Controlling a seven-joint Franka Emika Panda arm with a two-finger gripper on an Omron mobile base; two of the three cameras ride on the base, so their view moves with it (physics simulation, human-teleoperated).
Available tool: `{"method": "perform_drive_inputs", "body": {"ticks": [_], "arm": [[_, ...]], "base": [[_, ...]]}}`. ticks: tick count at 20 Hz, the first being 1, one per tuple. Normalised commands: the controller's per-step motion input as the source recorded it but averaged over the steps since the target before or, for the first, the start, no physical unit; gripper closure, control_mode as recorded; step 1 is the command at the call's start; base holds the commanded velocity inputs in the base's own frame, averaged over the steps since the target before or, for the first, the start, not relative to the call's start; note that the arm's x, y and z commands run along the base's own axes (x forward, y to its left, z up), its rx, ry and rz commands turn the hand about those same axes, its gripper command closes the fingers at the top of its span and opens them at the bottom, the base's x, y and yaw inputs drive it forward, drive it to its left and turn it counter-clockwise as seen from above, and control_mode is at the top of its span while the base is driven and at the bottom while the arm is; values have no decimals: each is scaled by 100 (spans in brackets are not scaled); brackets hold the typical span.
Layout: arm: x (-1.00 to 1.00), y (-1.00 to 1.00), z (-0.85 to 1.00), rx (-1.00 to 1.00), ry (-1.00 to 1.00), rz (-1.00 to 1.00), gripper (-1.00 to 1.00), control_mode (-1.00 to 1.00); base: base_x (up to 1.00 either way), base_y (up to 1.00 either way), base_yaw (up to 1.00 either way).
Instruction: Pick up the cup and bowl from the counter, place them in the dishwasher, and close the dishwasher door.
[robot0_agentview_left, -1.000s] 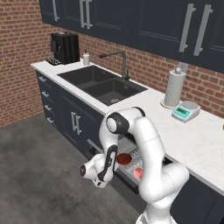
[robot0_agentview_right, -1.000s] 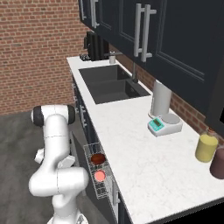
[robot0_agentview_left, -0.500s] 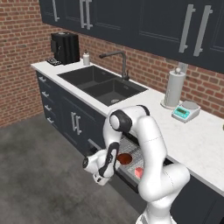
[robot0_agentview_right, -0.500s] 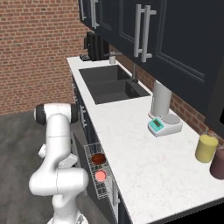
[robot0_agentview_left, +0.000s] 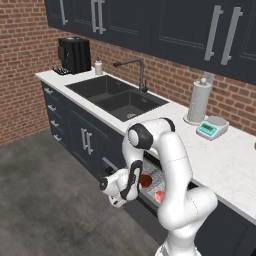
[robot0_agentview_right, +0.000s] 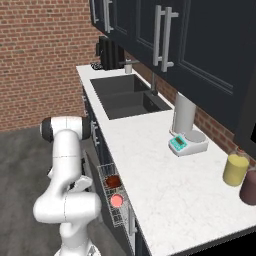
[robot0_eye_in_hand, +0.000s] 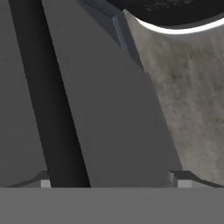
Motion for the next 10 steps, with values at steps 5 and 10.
{"method": "perform_drive_inputs", "body": {"ticks": [5, 10], "arm": [[92, -100, -24, -11, -39, 0, -100, -100], [72, -100, -17, -35, -53, 0, -100, -100]], "base": [[0, 0, 0], [0, 0, 0]]}}
